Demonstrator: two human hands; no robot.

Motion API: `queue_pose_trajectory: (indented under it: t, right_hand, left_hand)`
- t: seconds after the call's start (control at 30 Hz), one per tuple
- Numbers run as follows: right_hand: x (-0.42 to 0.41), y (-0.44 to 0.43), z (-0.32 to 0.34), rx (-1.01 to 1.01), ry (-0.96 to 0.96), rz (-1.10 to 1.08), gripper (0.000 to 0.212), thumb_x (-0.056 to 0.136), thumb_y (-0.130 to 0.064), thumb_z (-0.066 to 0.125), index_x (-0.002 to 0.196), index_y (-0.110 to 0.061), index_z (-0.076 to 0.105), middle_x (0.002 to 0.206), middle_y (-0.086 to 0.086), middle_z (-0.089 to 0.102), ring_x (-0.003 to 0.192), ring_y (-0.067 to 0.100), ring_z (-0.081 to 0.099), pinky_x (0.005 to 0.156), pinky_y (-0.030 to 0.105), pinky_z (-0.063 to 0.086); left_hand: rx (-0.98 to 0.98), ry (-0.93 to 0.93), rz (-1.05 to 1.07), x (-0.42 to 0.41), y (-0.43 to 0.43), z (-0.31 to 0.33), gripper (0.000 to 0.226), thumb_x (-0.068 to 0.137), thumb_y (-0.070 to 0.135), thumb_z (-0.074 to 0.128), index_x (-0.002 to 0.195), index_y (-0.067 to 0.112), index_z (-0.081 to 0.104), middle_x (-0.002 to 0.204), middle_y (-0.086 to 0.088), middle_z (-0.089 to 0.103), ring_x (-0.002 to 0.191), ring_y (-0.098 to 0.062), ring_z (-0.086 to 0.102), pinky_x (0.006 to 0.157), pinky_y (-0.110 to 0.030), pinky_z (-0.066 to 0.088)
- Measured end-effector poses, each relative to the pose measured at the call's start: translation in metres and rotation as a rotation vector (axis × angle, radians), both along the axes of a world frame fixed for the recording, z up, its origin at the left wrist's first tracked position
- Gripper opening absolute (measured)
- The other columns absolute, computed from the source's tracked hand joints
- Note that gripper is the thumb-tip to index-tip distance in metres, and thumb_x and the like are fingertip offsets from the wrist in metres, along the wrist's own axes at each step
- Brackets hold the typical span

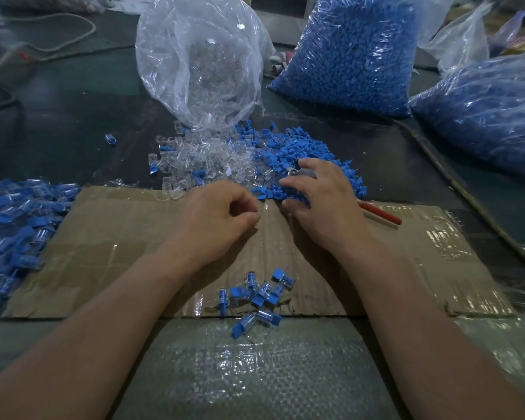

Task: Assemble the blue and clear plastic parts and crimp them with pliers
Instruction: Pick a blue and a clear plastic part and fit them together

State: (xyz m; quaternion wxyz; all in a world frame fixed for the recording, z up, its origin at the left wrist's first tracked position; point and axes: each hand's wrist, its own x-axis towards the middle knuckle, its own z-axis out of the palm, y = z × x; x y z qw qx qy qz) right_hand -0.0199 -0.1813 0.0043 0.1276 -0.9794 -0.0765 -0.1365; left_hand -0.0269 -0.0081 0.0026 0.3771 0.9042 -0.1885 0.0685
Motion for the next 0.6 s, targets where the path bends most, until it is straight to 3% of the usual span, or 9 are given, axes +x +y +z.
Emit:
queue_pose_trajectory:
  t: [0.13,0.27,0.37,0.6]
  right_hand:
    - [0.0043,0.0027,-0.0050,-0.072,0.038,-0.017,0.041,0.088,-0.034,0.057,0.128,-0.027,0.053,0.147,0.003,0.030,0.137,0.020,0.020,0.112,0.036,0.011]
    - [0.0052,0.0050,-0.0070,-0.075,0.024,-0.019,0.029,0.088,-0.032,0.058,0.115,-0.023,0.064,0.146,0.004,0.034,0.136,0.020,0.023,0.111,0.037,0.013]
    - [0.0052,0.0051,-0.0077,-0.069,0.028,-0.010,0.024,0.088,-0.030,0.058,0.108,-0.021,0.066,0.144,0.003,0.036,0.135,0.019,0.024,0.112,0.038,0.013]
    - [0.0003,0.0052,-0.0046,0.064,-0.081,0.036,0.015,0.093,-0.019,0.049,0.102,-0.017,0.061,0.138,-0.001,0.045,0.135,0.014,0.025,0.113,0.036,0.003]
  left_hand:
    - [-0.038,0.037,0.018,-0.0007,-0.0016,0.0023,0.022,0.080,0.020,0.069,0.067,0.034,0.057,0.068,0.021,0.055,0.060,0.010,0.051,0.060,0.001,0.038]
    - [-0.094,0.061,0.018,-0.0012,-0.0014,0.0027,0.023,0.080,0.019,0.069,0.067,0.035,0.057,0.065,0.019,0.058,0.060,0.013,0.054,0.059,-0.001,0.041]
    - [-0.132,0.077,0.043,-0.0015,-0.0014,0.0030,0.023,0.080,0.017,0.069,0.068,0.034,0.058,0.067,0.017,0.060,0.059,0.006,0.057,0.061,-0.001,0.042]
    - [-0.449,0.270,0.080,0.0015,-0.0003,0.0040,0.017,0.081,0.003,0.066,0.073,0.018,0.063,0.065,0.001,0.066,0.050,0.002,0.060,0.046,-0.006,0.041]
